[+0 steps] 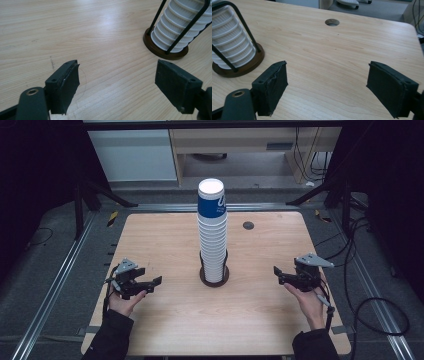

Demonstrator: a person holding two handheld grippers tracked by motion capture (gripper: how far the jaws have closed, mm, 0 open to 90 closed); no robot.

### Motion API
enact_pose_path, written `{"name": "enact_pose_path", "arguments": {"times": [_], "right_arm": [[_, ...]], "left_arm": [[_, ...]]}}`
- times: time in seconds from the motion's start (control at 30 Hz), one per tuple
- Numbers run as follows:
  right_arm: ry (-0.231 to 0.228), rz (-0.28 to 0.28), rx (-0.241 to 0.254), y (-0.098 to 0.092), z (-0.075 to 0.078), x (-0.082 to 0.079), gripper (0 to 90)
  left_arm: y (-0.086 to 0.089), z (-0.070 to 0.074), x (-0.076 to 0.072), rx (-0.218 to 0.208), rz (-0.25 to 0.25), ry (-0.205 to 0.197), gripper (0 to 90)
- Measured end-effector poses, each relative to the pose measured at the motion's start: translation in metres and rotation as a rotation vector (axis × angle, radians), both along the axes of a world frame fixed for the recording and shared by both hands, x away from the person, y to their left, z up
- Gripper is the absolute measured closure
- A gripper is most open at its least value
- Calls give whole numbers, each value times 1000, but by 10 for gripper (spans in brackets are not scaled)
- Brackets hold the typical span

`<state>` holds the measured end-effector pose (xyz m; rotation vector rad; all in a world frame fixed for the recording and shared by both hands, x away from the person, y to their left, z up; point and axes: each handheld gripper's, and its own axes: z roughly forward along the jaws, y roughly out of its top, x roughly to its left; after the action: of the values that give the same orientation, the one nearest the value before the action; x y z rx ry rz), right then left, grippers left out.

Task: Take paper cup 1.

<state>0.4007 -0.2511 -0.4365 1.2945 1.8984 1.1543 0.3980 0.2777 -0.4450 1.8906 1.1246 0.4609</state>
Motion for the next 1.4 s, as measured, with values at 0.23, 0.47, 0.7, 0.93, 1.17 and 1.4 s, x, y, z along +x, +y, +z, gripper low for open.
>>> {"name": "enact_pose_path", "arguments": {"times": [0.23, 0.47, 0.7, 0.93, 1.17, 1.4], "right_arm": [[-29, 47, 60, 3, 13, -4, 153], [-83, 104, 80, 14, 38, -7, 155], [-152, 192, 111, 34, 70, -9, 140], [-213, 218, 154, 49, 98, -7, 134], [-255, 252, 168, 61, 125, -3, 126], [-290, 313, 195, 76, 150, -3, 108]], "left_arm": [[-2, -3, 0, 5, -8, 9, 208], [-4, -3, -1, 8, -17, 10, 222], [-5, -5, 0, 6, -18, 19, 222], [-7, -6, 0, 9, -28, 20, 218], [-8, -7, 0, 17, -32, 25, 213], [-10, -7, 0, 16, -35, 27, 211]]}}
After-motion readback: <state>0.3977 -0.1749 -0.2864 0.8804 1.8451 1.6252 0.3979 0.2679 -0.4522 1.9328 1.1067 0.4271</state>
